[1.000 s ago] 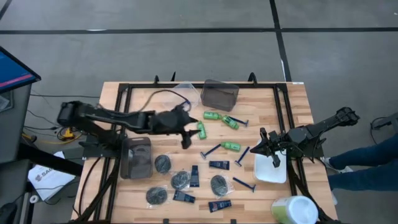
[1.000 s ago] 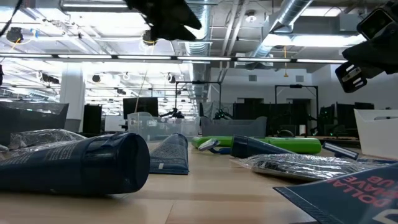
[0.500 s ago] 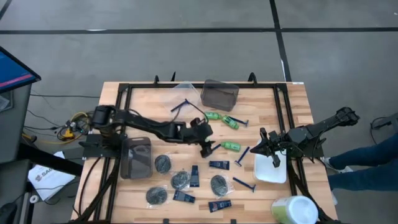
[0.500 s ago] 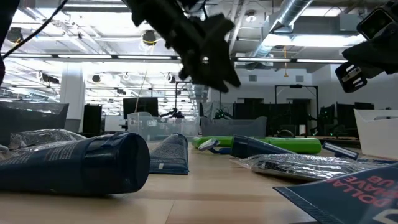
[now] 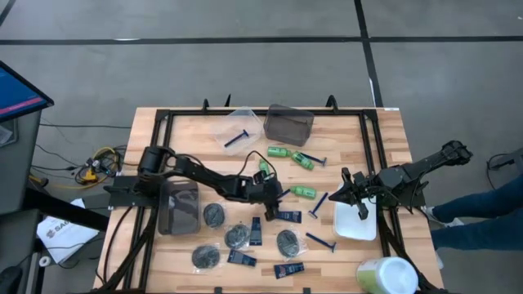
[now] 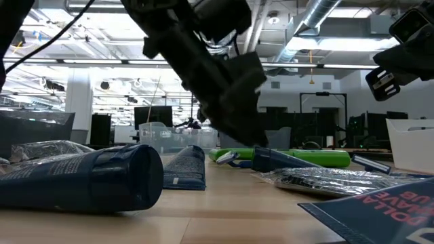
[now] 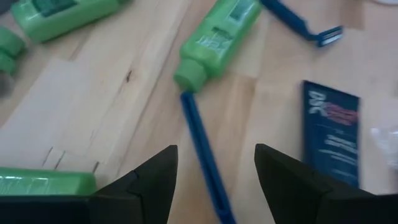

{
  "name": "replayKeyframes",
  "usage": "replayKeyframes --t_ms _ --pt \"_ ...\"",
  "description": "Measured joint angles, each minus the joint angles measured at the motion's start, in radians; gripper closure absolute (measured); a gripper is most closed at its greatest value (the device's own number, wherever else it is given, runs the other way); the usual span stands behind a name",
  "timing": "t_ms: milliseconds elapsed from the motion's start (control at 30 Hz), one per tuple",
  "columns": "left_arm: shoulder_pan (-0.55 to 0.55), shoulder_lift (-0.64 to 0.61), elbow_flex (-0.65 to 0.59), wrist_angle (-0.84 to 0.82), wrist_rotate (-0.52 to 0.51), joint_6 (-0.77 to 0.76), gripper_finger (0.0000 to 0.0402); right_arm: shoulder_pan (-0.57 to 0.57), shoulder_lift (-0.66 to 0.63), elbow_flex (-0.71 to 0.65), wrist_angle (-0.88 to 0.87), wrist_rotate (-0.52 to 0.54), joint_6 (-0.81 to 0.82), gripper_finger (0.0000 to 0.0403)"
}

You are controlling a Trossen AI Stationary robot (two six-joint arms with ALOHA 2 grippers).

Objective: Pick & Place Travel size toiletries
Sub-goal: Put the blue razor into the white transparent bin

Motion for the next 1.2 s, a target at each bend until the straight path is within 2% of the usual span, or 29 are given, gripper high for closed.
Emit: replayKeyframes --t_ms 133,500,967,1067,1200 --pt "0.000 0.030 0.000 0.001 -0.028 -0.004 0.0192 0.000 0.000 0.000 0.000 0.000 0.000 0.0403" --pt "0.003 0.070 0.001 0.012 -0.026 -0.005 0.0201 0.000 0.000 0.000 0.000 0.000 0.000 0.0403" --pt "0.005 0.068 0.000 0.005 0.027 -0.002 0.0356 0.000 0.000 0.000 0.000 -0.003 0.000 0.0403" --pt "0.006 0.068 0.000 0.004 0.027 -0.003 0.0373 0.000 0.000 0.000 0.000 -0.003 0.000 0.0403" --pt "0.006 0.068 0.000 0.004 0.028 -0.005 0.0371 0.000 0.000 0.000 0.000 -0.003 0.000 0.0403"
